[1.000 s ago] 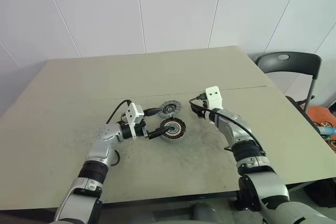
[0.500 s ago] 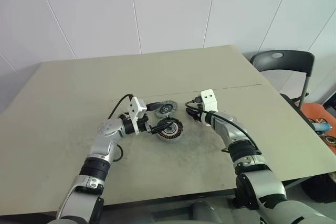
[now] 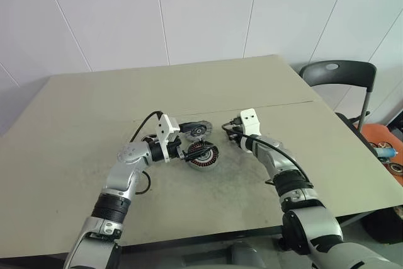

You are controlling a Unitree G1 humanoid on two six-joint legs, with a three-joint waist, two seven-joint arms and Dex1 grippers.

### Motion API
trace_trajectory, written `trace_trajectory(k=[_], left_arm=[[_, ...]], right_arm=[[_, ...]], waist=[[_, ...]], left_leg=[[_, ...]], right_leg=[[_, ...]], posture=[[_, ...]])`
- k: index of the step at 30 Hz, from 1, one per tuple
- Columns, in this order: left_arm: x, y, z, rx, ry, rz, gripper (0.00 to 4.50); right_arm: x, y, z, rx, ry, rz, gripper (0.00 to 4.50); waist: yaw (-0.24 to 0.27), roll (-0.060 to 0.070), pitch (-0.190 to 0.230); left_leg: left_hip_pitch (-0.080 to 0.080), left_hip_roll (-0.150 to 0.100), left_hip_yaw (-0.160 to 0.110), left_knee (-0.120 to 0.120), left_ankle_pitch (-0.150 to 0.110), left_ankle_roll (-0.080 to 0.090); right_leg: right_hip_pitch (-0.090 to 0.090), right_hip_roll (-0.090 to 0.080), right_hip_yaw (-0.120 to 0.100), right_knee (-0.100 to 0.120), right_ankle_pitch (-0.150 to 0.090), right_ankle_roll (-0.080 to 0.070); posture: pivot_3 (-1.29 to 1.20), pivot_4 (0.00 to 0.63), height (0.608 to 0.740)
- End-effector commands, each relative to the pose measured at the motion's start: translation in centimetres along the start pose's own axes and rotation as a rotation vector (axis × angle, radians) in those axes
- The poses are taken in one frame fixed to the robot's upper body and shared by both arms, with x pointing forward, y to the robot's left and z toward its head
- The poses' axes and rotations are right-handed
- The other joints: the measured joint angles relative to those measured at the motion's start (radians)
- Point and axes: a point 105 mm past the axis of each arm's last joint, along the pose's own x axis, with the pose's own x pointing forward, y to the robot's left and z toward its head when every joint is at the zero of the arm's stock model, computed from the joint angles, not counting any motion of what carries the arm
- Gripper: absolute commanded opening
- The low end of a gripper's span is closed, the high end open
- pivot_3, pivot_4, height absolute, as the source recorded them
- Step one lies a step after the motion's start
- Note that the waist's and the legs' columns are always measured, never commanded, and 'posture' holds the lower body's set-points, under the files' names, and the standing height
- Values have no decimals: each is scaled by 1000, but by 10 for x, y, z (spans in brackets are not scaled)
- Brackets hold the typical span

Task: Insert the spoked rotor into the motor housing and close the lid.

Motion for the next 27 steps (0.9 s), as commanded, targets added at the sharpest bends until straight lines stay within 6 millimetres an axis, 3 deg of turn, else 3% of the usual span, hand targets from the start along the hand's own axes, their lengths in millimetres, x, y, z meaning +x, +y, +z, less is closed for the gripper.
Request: trace_trajectory(k=[1,5,11,16,19,22,27], left_arm=[[0,8,10,43,-27,8,4500],[5,6,15,51,-34,6,4500],[6,1,32,52,-50,2,4500],[-19,16,41,61,-9,49,4500],[-41,37,42,47,24,78,4500],[-57,45,33,31,87,80,4500],[-67,47,10,45,158,95,4500]], right_arm=[[2,12,0,8,-5,36,668],[0,14,6,46,-55,52,668],[-14,16,41,87,-248,89,668],[-44,28,77,87,-397,222,668],[-54,41,76,34,-367,298,668],[-64,70,59,-96,-267,449,668],[-63,80,45,-192,-172,475,668]], waist=[[0,0,0],[1,0,0],[2,1,0],[4,1,1],[3,1,1],[5,2,1],[9,1,1]], left_leg=[[0,0,0,0,0,0],[0,0,0,0,0,0],[-1,0,0,0,0,0],[-1,0,-1,0,0,0],[-1,1,0,0,0,0],[-1,1,0,0,0,0],[-1,1,0,0,0,0]], right_leg=[[0,0,0,0,0,0],[0,0,0,0,0,0],[-1,0,0,0,0,0],[-1,0,0,0,0,0],[-1,1,0,0,0,0],[-1,2,0,0,0,0],[-1,1,0,0,0,0]], posture=[[0,0,740],[0,0,740],[0,0,740],[0,0,740],[0,0,740],[0,0,740],[0,0,740]])
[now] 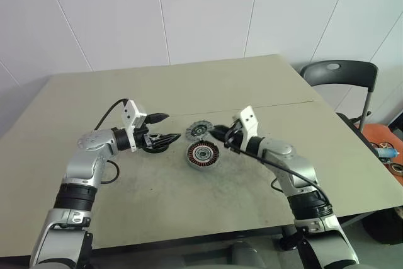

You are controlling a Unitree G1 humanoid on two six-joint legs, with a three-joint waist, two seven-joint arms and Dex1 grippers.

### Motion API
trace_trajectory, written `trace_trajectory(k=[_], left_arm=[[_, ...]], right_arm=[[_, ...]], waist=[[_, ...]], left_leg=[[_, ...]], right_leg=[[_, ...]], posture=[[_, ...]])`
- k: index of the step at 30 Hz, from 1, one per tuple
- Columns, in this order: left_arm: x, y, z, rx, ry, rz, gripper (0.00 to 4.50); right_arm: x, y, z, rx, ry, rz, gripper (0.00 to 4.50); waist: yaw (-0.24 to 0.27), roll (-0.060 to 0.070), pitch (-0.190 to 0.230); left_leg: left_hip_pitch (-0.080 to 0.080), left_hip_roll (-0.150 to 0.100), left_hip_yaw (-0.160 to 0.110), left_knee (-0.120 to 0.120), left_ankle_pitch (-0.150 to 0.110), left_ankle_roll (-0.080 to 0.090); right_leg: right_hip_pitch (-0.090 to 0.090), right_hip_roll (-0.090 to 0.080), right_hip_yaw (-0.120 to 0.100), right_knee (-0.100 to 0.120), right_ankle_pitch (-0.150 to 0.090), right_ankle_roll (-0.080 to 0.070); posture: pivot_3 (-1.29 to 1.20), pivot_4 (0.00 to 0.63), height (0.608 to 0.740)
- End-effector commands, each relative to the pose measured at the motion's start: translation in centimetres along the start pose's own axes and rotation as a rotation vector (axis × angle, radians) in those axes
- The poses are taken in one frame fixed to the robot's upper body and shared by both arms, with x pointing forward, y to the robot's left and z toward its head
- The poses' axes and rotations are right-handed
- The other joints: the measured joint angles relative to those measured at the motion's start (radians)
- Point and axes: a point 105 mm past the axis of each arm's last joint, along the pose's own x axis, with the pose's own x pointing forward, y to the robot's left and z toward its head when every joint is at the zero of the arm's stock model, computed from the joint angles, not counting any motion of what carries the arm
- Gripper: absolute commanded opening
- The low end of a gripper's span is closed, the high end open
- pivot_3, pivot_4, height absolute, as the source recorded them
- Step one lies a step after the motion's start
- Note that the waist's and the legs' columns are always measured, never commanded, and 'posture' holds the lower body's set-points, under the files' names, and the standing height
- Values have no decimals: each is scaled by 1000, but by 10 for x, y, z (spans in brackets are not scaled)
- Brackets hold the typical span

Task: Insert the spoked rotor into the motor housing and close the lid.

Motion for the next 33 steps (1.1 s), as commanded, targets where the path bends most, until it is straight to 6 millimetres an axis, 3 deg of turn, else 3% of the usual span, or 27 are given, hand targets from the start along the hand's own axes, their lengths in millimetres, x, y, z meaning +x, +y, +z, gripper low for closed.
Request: trace_trajectory(k=[1,7,15,21,33], left_arm=[[0,0,-1,39,-7,-2,4500],[-1,-1,-18,29,-16,5,4500],[-6,4,-39,20,-6,7,4500],[-1,3,-41,27,-13,-8,4500],[4,-1,-34,37,-25,-13,4500]], right_arm=[[1,10,16,-70,-13,46,668],[1,23,7,-116,67,119,668],[4,20,1,-101,97,98,668],[10,12,1,-70,89,47,668],[12,17,-9,-47,132,79,668]], waist=[[3,0,0],[3,0,0],[4,-1,0],[4,-1,0],[3,-1,0]], left_leg=[[0,0,0,0,0,0],[-1,0,-1,0,0,0],[-1,0,0,0,0,0],[-1,0,0,0,0,0],[-1,0,0,0,0,0]], right_leg=[[0,0,0,0,0,0],[0,0,0,-1,0,0],[0,0,0,-1,0,0],[0,0,0,-1,0,0],[0,0,0,-1,0,0]], posture=[[0,0,740],[0,0,740],[0,0,740],[0,0,740],[0,0,740]])
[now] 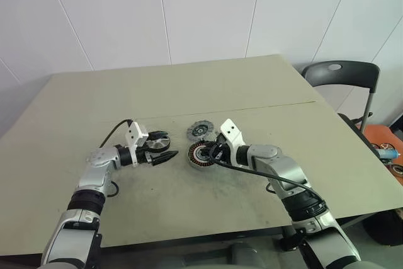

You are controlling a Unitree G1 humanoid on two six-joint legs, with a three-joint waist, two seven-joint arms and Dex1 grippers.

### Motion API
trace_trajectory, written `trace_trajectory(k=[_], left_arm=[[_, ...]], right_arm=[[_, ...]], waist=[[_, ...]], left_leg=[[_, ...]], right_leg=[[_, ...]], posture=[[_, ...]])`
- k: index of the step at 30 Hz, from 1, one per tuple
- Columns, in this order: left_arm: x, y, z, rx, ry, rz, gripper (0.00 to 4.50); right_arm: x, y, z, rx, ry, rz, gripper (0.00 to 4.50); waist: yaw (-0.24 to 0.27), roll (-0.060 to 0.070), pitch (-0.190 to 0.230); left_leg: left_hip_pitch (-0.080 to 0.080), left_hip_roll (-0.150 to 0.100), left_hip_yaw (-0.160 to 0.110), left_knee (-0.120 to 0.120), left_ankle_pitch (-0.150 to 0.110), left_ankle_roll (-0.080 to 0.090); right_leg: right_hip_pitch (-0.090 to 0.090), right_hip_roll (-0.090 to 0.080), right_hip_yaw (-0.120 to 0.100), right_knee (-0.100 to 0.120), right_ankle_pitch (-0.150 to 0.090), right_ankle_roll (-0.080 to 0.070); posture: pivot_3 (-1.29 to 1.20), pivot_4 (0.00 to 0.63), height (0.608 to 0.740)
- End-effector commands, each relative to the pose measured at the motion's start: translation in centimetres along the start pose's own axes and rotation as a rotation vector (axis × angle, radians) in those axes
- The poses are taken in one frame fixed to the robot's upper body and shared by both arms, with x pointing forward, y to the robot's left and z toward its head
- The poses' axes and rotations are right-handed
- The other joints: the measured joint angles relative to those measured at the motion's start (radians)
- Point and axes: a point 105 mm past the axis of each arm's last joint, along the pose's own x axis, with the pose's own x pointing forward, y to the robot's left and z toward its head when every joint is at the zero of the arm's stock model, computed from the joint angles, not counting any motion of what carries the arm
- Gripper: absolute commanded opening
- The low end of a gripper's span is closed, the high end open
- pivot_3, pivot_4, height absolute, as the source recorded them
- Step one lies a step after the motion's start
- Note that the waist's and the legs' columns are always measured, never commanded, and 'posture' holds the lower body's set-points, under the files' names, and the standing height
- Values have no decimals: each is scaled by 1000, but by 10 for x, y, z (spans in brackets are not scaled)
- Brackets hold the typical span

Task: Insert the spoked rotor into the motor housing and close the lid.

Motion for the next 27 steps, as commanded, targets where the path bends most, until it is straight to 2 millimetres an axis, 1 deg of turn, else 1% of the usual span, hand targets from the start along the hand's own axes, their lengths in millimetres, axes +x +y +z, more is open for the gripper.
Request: trace_trajectory(k=[1,13,18,27], left_arm=[[3,2,15,45,-30,1,4500],[7,2,21,54,-32,0,4500],[7,2,19,51,-29,0,4500],[4,3,12,46,-25,10,4500]], right_arm=[[1,4,14,-25,-40,18,668],[2,4,14,-18,-39,10,668],[3,7,13,-11,-41,19,668],[3,6,14,-7,-42,16,668]], waist=[[0,0,0],[0,0,0],[0,0,0],[0,0,0]], left_leg=[[0,0,0,0,0,0],[0,0,0,0,0,0],[0,0,0,0,0,0],[0,0,0,0,0,0]], right_leg=[[0,0,0,0,0,0],[0,0,0,0,0,0],[0,0,0,0,0,0],[0,0,0,0,0,0]], posture=[[0,0,740],[0,0,740],[0,0,740],[0,0,740]])
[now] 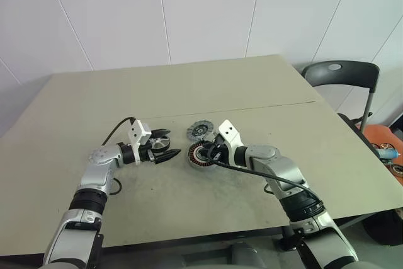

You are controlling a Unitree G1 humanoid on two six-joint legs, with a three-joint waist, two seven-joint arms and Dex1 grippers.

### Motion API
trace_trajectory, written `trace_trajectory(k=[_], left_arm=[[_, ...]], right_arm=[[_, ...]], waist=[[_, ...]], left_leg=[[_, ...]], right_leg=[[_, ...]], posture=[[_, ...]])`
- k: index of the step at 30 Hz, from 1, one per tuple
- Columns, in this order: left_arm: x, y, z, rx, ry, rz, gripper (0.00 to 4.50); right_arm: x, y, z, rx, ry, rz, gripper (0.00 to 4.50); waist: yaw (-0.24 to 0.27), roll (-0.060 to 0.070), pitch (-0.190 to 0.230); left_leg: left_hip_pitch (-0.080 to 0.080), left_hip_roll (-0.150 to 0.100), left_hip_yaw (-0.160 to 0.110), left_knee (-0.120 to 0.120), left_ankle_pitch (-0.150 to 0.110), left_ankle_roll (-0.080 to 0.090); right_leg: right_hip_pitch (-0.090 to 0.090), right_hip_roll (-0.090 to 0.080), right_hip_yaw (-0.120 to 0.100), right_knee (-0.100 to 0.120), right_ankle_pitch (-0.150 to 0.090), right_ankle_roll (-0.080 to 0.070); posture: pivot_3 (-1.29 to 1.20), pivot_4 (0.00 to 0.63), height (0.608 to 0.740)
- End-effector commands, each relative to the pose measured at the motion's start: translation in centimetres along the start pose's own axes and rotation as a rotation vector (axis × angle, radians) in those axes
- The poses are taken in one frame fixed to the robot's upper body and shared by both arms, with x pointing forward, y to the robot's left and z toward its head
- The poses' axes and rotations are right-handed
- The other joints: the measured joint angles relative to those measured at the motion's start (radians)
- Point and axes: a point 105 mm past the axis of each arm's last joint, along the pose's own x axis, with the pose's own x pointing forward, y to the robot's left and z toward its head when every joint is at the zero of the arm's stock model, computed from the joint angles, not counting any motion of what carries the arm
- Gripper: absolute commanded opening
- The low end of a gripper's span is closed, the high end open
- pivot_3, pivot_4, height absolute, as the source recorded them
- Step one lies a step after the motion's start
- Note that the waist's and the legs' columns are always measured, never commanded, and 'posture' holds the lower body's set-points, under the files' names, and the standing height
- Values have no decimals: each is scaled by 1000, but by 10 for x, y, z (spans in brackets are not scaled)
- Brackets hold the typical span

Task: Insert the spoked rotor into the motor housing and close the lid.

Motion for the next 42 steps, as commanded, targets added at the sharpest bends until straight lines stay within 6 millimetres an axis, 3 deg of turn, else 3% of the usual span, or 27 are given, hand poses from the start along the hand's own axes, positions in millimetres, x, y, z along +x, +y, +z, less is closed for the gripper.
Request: trace_trajectory(k=[1,2,7,14,17,21,24,32,36,42], left_arm=[[-1,5,9,43,-25,13,4500],[-1,5,8,42,-25,15,4500],[0,6,7,42,-23,14,4500],[4,5,6,39,-25,8,4500],[4,5,6,40,-25,8,4500],[5,5,6,41,-28,7,4500],[6,6,8,43,-30,6,4500],[7,7,11,47,-31,5,4500],[8,6,12,50,-33,3,4500],[9,6,12,52,-30,2,4500]], right_arm=[[0,2,14,-23,-40,5,668],[0,2,14,-23,-40,5,1385],[-1,1,18,-6,-72,3,2881],[-3,-3,39,51,-194,-14,2881],[-3,0,38,19,-187,-1,2249],[2,5,16,-60,-87,4,913],[4,12,12,-50,-80,31,10],[6,15,4,-39,-40,46,10],[5,5,-2,-51,-5,-9,10],[2,-16,5,-51,-23,-105,10]], waist=[[0,0,0],[0,0,0],[0,0,0],[0,0,0],[0,0,0],[0,0,0],[-2,0,0],[0,0,0],[0,0,0],[3,0,0]], left_leg=[[0,0,0,0,0,0],[0,0,0,0,0,0],[0,0,0,0,0,0],[0,0,0,0,0,0],[0,0,0,0,0,0],[0,0,0,0,0,0],[0,0,0,0,0,0],[0,0,0,0,0,0],[0,0,0,0,0,0],[0,0,0,0,0,0]], right_leg=[[0,0,0,0,0,0],[0,0,0,0,0,0],[0,0,0,0,0,0],[0,0,0,0,0,0],[0,0,0,0,0,0],[0,0,0,0,0,0],[0,0,0,0,0,0],[0,0,0,0,0,0],[0,0,0,0,0,0],[0,0,0,0,1,0]], posture=[[0,0,740],[0,0,740],[0,0,740],[0,0,740],[0,0,740],[0,0,740],[0,0,740],[0,0,740],[0,0,740],[0,0,740]])
